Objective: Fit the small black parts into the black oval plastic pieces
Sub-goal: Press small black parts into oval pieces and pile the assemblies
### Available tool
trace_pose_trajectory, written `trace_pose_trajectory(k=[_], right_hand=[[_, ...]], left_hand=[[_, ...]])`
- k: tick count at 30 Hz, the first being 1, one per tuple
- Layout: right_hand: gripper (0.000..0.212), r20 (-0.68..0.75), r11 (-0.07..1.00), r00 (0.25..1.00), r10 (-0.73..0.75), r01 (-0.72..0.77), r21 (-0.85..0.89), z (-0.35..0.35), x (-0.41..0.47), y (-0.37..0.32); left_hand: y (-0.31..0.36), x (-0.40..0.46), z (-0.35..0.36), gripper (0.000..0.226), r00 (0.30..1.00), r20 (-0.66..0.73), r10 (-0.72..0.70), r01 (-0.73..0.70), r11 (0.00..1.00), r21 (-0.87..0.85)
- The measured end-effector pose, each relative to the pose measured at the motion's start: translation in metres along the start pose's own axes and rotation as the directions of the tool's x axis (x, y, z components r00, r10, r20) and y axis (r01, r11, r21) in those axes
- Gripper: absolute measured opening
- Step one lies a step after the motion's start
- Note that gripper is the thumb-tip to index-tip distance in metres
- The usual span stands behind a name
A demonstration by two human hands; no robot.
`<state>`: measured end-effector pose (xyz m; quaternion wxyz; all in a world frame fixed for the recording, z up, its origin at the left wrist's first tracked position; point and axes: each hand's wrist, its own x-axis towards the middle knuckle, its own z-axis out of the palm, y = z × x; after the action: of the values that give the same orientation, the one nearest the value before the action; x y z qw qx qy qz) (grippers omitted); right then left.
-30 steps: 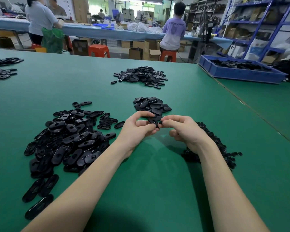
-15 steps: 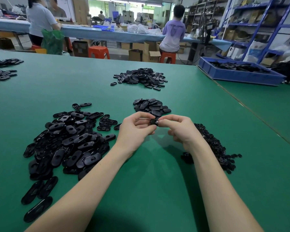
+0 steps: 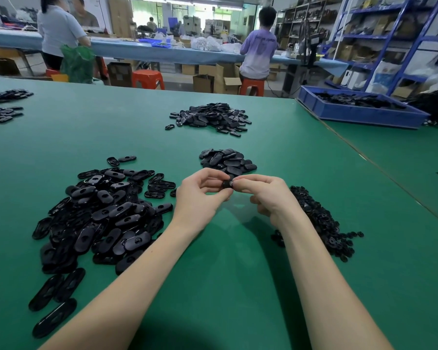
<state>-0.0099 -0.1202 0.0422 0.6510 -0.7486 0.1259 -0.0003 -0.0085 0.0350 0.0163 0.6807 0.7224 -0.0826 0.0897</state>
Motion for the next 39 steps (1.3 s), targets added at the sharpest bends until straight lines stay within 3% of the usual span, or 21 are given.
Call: trace_pose_trajectory(k=[7, 14, 17, 25, 39], right_hand=[[0.014, 0.034, 0.992, 0.995, 0.093, -0.095, 0.079, -0.004, 0.006, 0.003], [0.028, 0.159, 0.99, 0.98, 0.119, -0.129, 0.054, -0.014, 0.006, 0.005], [0.026, 0.167, 0.998, 0.984, 0.067, -0.068, 0.004, -0.013, 0.003, 0.005], [0.008, 0.069, 0.978, 0.992, -0.106, 0.116, -0.173, -0.003, 0.003, 0.004], [0.011, 0.118, 0.977, 0.982, -0.146, 0.162, -0.141, -0.002, 0.002, 0.009]], left_hand=[[0.002, 0.001, -0.001, 0.027, 0.999, 0.037, -0.027, 0.027, 1.0, -0.013], [0.009, 0.005, -0.007, 0.022, 0.959, 0.198, -0.2, 0.241, 0.948, -0.209], [0.009, 0.006, -0.007, 0.018, 0.943, 0.209, -0.258, 0.307, 0.918, -0.25], [0.003, 0.007, -0.011, 0.017, 0.948, 0.164, -0.272, 0.299, 0.94, -0.167], [0.006, 0.009, -0.016, 0.018, 0.926, 0.185, -0.33, 0.366, 0.906, -0.212]])
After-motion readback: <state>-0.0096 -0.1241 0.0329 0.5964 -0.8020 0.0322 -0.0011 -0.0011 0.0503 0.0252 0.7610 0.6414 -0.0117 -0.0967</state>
